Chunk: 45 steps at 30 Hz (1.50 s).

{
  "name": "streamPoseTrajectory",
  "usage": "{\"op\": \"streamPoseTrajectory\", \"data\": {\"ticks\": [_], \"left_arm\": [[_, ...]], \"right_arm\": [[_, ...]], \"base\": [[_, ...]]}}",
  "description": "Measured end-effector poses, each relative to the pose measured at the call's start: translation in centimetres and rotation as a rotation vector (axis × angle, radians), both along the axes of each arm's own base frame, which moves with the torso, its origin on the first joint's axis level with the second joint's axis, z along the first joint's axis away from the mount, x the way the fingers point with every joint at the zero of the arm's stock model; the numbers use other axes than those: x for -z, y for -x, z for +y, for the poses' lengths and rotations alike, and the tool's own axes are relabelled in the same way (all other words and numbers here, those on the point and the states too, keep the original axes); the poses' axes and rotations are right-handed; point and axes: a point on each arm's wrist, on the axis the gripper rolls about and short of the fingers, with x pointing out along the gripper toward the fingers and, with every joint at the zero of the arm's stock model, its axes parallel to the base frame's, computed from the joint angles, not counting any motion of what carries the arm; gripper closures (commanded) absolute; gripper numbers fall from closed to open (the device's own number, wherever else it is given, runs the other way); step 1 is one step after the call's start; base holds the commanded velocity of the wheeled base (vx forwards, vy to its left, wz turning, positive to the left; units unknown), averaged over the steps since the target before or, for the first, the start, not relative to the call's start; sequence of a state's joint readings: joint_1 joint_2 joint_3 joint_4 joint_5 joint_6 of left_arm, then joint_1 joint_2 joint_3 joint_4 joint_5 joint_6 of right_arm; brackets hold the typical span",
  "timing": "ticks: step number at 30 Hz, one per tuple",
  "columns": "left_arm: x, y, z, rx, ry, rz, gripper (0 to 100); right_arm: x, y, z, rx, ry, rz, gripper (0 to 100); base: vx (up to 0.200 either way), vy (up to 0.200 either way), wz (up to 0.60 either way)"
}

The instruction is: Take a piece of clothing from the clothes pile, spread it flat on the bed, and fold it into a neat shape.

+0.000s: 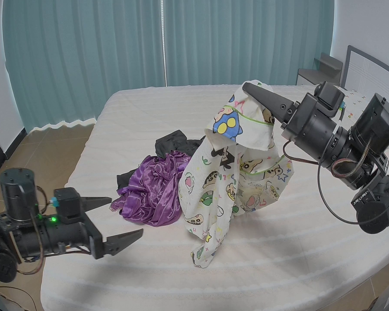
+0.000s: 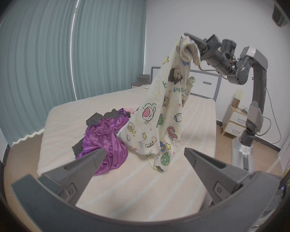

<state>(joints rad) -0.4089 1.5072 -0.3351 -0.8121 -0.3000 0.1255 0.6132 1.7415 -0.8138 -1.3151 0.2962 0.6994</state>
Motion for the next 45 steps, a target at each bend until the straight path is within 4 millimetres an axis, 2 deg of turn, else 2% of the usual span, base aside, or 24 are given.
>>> {"op": "streamPoseTrajectory", "data": {"ticks": [5,8,13,18,22,31,36,41,42,45], "left_arm": [[3.1,-2.5,-3.5,0.004,0.054,0.000,0],[5.2,-3.2,-5.9,0.001,0.113,0.010,0],[8.4,-3.1,-9.8,-0.046,0.181,0.043,0],[10.7,-2.5,-12.6,-0.064,0.208,0.090,0],[11.5,-2.7,-13.6,-0.070,0.206,0.094,0],[11.4,-3.9,-15.6,-0.154,0.291,0.061,0],[12.2,-4.0,-16.2,-0.170,0.281,0.061,0],[13.3,-5.0,-16.7,-0.256,0.269,0.036,0],[13.5,-5.1,-16.7,-0.263,0.266,0.037,100],[14.2,-5.3,-16.6,-0.273,0.251,0.045,100]], "right_arm": [[-0.9,-0.9,1.1,0.040,-0.014,0.021,100],[-1.8,-1.4,1.9,0.068,-0.029,0.032,100],[-3.6,-1.9,3.6,0.122,-0.064,0.047,100],[-4.4,-2.5,5.0,0.165,-0.082,0.065,100],[-4.2,-2.7,5.5,0.166,-0.081,0.071,100],[-4.0,-2.9,5.8,0.184,-0.083,0.082,100],[-3.9,-2.9,6.0,0.187,-0.084,0.085,100],[-4.0,-2.4,6.2,0.180,-0.087,0.086,100],[-4.1,-2.4,6.2,0.180,-0.088,0.085,100],[-4.1,-2.3,6.1,0.180,-0.088,0.085,100]], "base": [[0.000,0.000,0.00],[0.000,0.000,0.00],[0.000,0.000,0.00],[0.000,0.000,0.00],[0.000,0.000,0.00],[0.000,0.000,0.00],[0.000,0.000,0.00],[0.000,0.000,0.00],[0.000,0.000,0.00],[0.000,0.000,0.00]]}}
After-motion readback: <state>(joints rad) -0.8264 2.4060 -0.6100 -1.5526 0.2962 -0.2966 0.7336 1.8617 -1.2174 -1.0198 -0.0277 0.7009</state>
